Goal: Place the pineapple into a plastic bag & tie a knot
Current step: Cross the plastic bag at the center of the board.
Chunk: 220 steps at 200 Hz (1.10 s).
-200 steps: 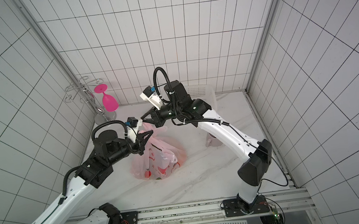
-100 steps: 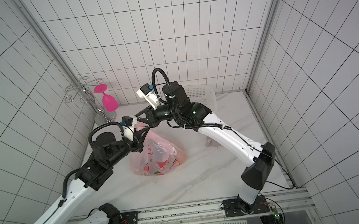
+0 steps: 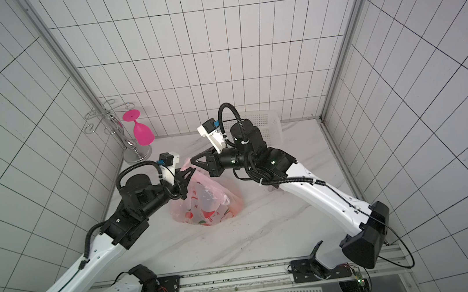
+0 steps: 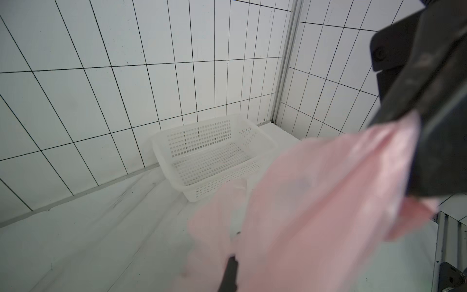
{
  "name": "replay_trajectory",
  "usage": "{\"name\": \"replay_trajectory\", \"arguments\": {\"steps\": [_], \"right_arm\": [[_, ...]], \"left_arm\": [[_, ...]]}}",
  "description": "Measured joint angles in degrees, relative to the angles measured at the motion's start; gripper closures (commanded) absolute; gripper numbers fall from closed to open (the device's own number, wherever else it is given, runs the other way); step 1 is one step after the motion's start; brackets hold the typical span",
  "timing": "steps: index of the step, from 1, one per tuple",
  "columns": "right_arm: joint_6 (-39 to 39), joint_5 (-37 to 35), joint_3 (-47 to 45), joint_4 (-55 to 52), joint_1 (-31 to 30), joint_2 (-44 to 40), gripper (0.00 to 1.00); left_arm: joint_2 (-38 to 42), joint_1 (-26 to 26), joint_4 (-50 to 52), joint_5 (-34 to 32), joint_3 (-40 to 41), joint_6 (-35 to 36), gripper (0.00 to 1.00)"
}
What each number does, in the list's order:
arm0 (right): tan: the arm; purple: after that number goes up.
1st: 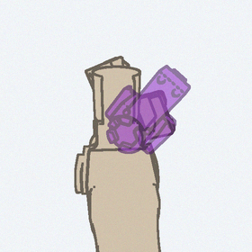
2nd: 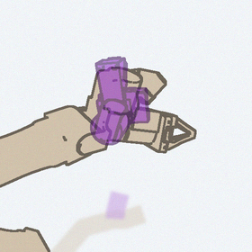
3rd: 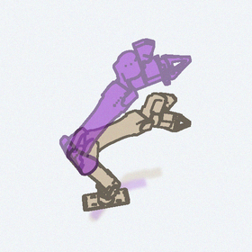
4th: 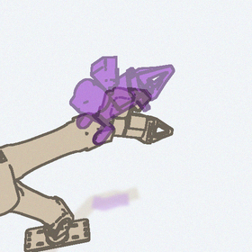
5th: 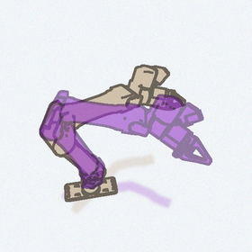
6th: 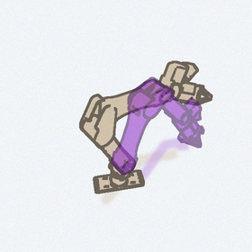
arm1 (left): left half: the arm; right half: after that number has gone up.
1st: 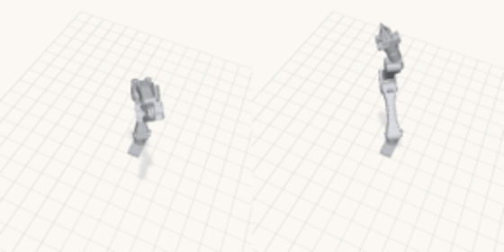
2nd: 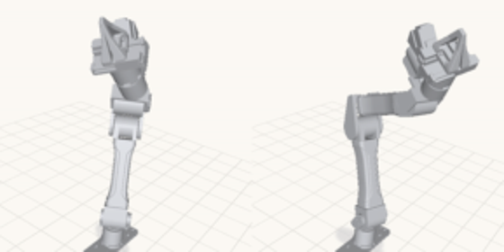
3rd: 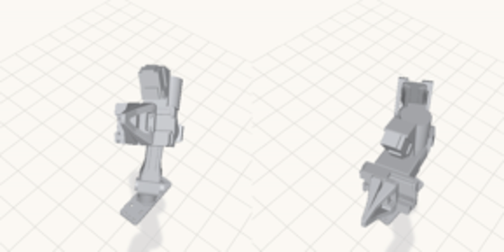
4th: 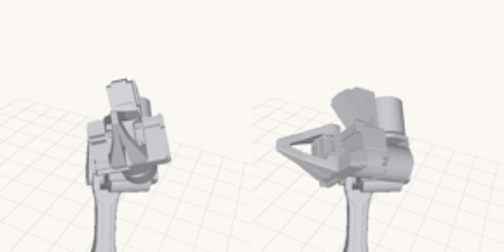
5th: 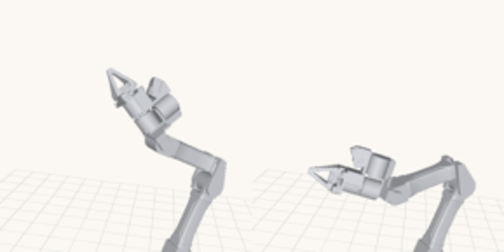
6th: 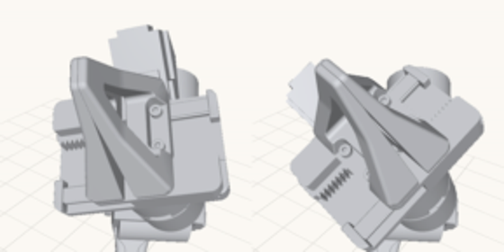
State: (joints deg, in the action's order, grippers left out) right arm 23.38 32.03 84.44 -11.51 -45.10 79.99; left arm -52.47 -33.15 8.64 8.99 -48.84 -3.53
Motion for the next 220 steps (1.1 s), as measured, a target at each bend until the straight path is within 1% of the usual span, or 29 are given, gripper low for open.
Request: {"name": "replay_trajectory", "arguments": {"steps": [57, 83, 109, 147, 187, 196, 210, 220], "right_arm": [[3.0, 0.1, -12.3, 5.7, 0.8, -6.4, 1.00], [5.1, 1.0, -19.2, 11.1, 0.8, -8.7, 1.00], [7.3, 2.4, -24.3, 16.4, 0.9, -9.0, 1.00], [9.4, 3.9, -25.9, 20.9, 1.0, -7.0, 1.00], [11.6, 6.9, -25.9, 25.1, 3.7, -5.6, 1.00], [12.0, 7.8, -25.9, 25.8, 4.1, -5.5, 0.87], [12.4, 8.7, -25.9, 26.1, 4.8, -5.4, 0.61], [12.6, 9.1, -25.9, 26.2, 5.7, -5.4, 0.50]], "left_arm": [[0.0, 0.5, 1.5, 2.2, 0.0, -0.1, 1.00], [-0.8, 1.4, 2.1, 4.1, 0.0, -0.6, 1.00], [-1.9, 1.9, 3.3, 5.5, 0.0, -1.4, 1.00], [-2.6, 2.9, 4.7, 6.1, 0.0, -2.0, 1.00], [-2.8, 3.2, 5.6, 6.0, 0.0, -2.0, 1.00], [-2.9, 3.2, 5.6, 6.1, 0.0, -2.0, 1.00], [-3.1, 3.3, 5.6, 6.1, -0.1, -1.9, 1.00], [-3.3, 3.4, 5.7, 6.2, -0.1, -1.8, 1.00]]}}
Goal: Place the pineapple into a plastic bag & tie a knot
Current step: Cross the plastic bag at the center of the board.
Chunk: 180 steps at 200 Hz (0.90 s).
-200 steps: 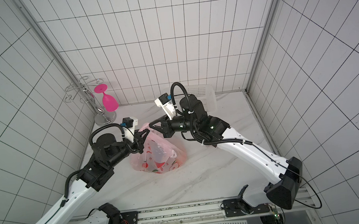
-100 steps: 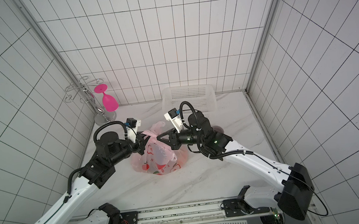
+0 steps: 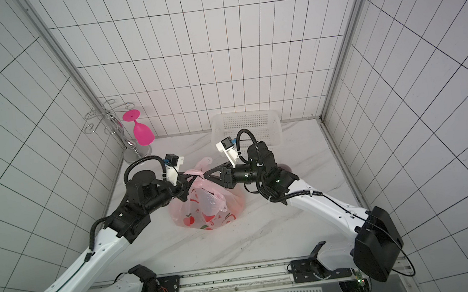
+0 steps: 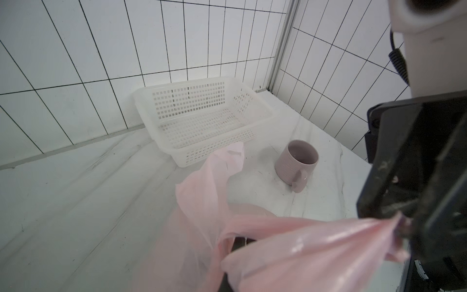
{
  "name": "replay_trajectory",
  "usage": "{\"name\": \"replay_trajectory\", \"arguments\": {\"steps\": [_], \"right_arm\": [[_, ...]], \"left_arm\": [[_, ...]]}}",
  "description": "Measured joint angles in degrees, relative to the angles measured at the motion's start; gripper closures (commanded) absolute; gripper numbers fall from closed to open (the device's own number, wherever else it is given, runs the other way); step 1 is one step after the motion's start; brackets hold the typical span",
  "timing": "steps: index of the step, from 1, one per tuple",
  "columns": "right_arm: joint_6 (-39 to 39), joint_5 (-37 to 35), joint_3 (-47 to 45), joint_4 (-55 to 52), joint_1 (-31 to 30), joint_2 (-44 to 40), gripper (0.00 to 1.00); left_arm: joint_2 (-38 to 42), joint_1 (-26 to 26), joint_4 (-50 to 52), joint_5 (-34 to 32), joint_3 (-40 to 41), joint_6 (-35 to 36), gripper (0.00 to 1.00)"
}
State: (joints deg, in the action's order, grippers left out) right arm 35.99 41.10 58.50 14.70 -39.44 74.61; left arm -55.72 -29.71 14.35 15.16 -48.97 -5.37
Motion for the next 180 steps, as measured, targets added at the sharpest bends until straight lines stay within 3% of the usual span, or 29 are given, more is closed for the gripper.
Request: {"name": "replay_trajectory", "arguments": {"steps": [15, 35, 111, 155, 180], "right_arm": [[-0.3, 0.2, 0.0, -0.1, 1.7, 0.0, 0.38], [-1.2, 0.2, 0.2, -1.3, 3.7, 0.0, 0.35], [-8.6, 2.6, 9.9, -11.6, 4.8, 3.2, 0.33], [-12.0, 3.5, 11.9, -14.7, 2.2, 3.2, 0.33], [-14.1, 2.0, 15.0, -18.0, 0.3, 4.4, 0.43]], "left_arm": [[-0.3, 0.2, 0.1, 0.1, -0.1, 0.0, 1.00], [-0.3, 0.2, 0.3, 0.4, -0.2, 0.2, 1.00], [-0.9, 0.2, 0.9, 2.2, -0.4, 0.3, 1.00], [-1.4, 0.2, 1.0, 3.0, -0.4, 0.4, 1.00], [-1.4, 0.2, 1.0, 3.3, -0.5, 0.4, 1.00]]}}
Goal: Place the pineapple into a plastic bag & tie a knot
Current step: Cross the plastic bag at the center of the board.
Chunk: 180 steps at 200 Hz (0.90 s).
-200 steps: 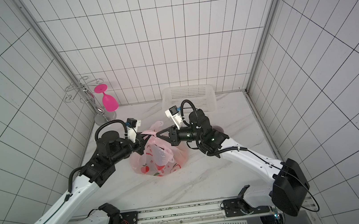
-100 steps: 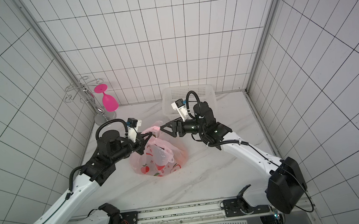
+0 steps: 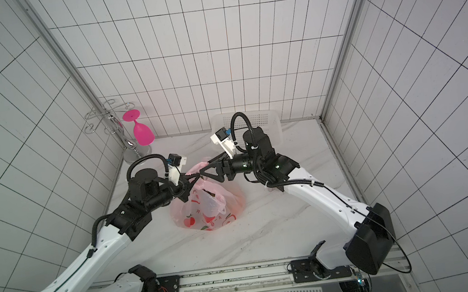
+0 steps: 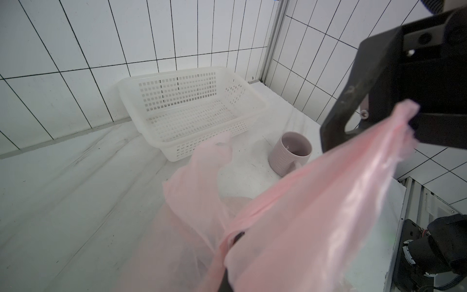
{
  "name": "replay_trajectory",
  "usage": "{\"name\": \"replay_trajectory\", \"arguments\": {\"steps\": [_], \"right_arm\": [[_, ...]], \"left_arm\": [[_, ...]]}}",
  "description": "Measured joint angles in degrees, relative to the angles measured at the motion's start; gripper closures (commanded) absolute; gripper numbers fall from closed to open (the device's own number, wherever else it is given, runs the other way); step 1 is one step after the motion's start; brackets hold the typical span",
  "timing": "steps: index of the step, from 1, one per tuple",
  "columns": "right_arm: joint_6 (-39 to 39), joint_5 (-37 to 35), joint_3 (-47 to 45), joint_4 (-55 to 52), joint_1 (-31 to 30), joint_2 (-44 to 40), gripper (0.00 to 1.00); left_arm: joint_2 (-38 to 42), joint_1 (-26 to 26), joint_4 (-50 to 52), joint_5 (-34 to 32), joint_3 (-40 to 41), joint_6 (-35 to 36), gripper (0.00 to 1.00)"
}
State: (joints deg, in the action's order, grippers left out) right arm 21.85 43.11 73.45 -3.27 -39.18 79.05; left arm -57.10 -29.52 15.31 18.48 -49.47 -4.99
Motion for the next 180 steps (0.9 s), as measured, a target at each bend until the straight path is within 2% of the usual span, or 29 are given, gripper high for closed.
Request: {"name": "replay_trajectory", "arguments": {"steps": [28, 47, 60, 86, 105, 118, 132, 154, 170, 180], "right_arm": [[-0.6, -2.8, 1.7, -0.8, -0.6, 0.8, 0.49], [-0.5, -3.8, 2.3, -0.7, -0.6, 1.4, 0.50], [-0.4, -4.0, 2.5, -0.8, -0.6, 1.8, 0.49], [-0.2, -4.9, 3.3, -0.7, -0.6, 2.9, 0.40], [0.0, -5.4, 3.3, -0.8, -0.6, 3.3, 0.40], [0.2, -5.5, 3.6, -0.8, -0.6, 3.7, 0.49], [0.4, -5.4, 4.3, -0.7, -0.6, 4.2, 0.54], [0.4, -5.3, 5.0, -0.6, -0.6, 4.3, 0.84], [0.8, -5.1, 5.2, -0.3, -0.6, 4.3, 0.99], [0.8, -5.2, 5.5, -0.4, -0.6, 4.3, 1.00]], "left_arm": [[0.0, 0.0, 0.0, 0.7, 0.0, 0.0, 1.00], [0.0, 0.0, 0.0, 1.2, 0.0, 0.0, 1.00], [-0.2, 0.0, 0.0, 1.6, 0.0, 0.0, 1.00], [-0.3, 0.0, 0.0, 2.2, -0.1, 0.0, 1.00], [-0.3, 0.0, 0.0, 2.4, -0.1, 0.0, 1.00], [-0.3, 0.0, 0.1, 2.4, -0.1, 0.0, 1.00], [-0.3, 0.0, 0.1, 2.4, -0.1, 0.0, 1.00], [-0.3, 0.0, 0.2, 2.4, -0.1, 0.0, 1.00], [-0.4, 0.0, 0.2, 2.5, -0.1, 0.0, 0.99], [-0.5, 0.0, 0.2, 2.5, -0.1, 0.0, 0.94]]}}
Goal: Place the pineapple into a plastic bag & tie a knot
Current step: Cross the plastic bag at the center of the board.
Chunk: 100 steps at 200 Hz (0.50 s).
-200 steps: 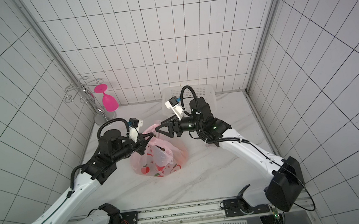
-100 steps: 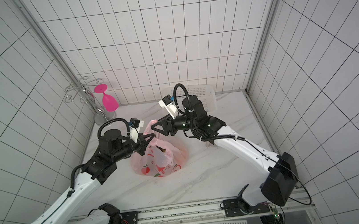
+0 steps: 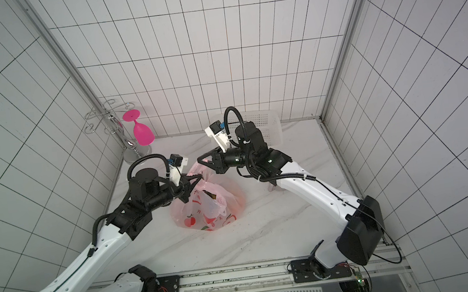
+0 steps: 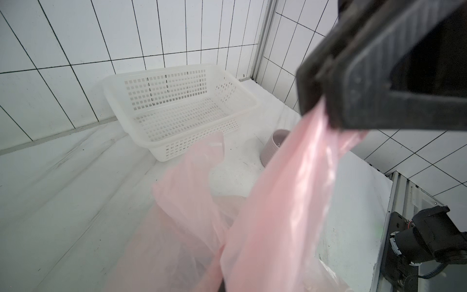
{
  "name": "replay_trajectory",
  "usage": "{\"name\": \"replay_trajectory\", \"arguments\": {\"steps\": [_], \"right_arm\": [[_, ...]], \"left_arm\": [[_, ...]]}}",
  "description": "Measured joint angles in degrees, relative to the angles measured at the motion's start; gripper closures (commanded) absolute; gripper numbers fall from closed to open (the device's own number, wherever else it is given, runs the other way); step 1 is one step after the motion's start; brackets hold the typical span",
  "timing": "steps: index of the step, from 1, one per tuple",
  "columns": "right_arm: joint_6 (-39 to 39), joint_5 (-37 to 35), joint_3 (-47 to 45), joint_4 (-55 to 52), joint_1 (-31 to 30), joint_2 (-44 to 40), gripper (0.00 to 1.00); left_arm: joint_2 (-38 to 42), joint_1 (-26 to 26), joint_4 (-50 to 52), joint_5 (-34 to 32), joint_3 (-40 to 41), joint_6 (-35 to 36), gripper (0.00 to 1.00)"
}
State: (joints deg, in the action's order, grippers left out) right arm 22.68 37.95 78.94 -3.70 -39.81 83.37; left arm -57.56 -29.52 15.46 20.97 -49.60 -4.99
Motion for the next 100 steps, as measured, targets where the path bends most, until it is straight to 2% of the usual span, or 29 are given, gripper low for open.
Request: {"name": "replay_trajectory", "arguments": {"steps": [37, 100], "right_arm": [[0.2, -0.9, 1.0, -0.1, 0.0, 0.2, 1.00], [0.5, -2.0, 1.6, -0.2, 0.7, 0.2, 1.00]], "left_arm": [[0.0, 0.0, 0.0, 0.1, 0.0, -0.1, 0.84], [0.3, 0.0, -0.7, 0.1, 0.0, -0.9, 0.83]]}}
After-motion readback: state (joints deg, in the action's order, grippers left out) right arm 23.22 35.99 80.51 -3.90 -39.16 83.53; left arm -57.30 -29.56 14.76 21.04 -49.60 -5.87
